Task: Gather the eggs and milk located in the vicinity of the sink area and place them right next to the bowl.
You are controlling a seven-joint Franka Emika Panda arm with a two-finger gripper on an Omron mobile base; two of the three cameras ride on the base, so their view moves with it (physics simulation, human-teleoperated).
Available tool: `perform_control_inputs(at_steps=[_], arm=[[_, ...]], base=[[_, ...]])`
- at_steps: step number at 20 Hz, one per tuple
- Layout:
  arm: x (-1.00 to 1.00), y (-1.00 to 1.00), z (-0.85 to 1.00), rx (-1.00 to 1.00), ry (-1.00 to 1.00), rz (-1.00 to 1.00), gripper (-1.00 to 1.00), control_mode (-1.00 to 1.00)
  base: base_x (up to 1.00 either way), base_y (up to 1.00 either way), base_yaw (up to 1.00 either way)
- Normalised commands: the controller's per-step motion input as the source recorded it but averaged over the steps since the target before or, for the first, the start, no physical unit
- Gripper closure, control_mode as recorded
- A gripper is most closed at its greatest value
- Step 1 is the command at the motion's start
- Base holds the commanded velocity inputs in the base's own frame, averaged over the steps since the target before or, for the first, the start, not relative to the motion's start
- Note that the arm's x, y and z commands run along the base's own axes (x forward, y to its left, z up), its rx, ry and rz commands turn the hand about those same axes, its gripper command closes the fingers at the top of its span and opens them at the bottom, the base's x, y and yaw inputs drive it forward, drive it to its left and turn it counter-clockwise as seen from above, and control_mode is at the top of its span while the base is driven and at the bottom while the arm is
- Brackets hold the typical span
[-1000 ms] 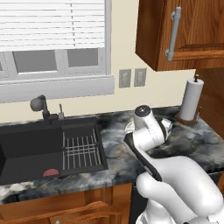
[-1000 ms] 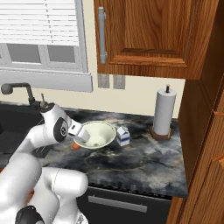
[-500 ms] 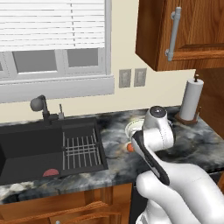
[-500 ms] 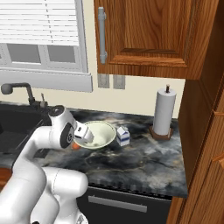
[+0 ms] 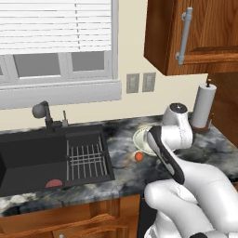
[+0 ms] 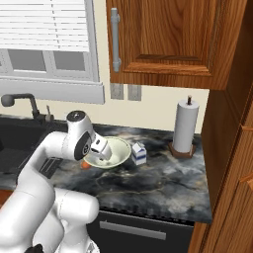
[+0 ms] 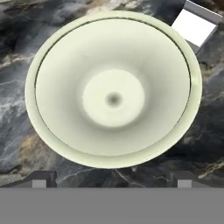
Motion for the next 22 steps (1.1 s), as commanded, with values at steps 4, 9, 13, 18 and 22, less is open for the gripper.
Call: perform_control_inputs(at_steps=[4, 9, 13, 18, 22], arm=[[-0.14, -0.08, 0.27, 0.01, 0.13, 0.0, -1.0, -1.0], [-0.55, 0.0, 0.06, 0.0, 0.01, 0.0, -1.0, -1.0], [-0.52, -0.01, 0.0, 0.0, 0.0, 0.0, -1.0, -1.0], [0.0, -0.02, 0.0, 0.0, 0.0, -0.01, -1.0, -1.0], [0.0, 0.0, 0.0, 0.0, 0.0, 0.0, -1.0, -1.0]], base=[[0.0, 0.0, 0.0], [0.0, 0.0, 0.0], [0.0, 0.0, 0.0], [0.0, 0.0, 0.0], [0.0, 0.0, 0.0]])
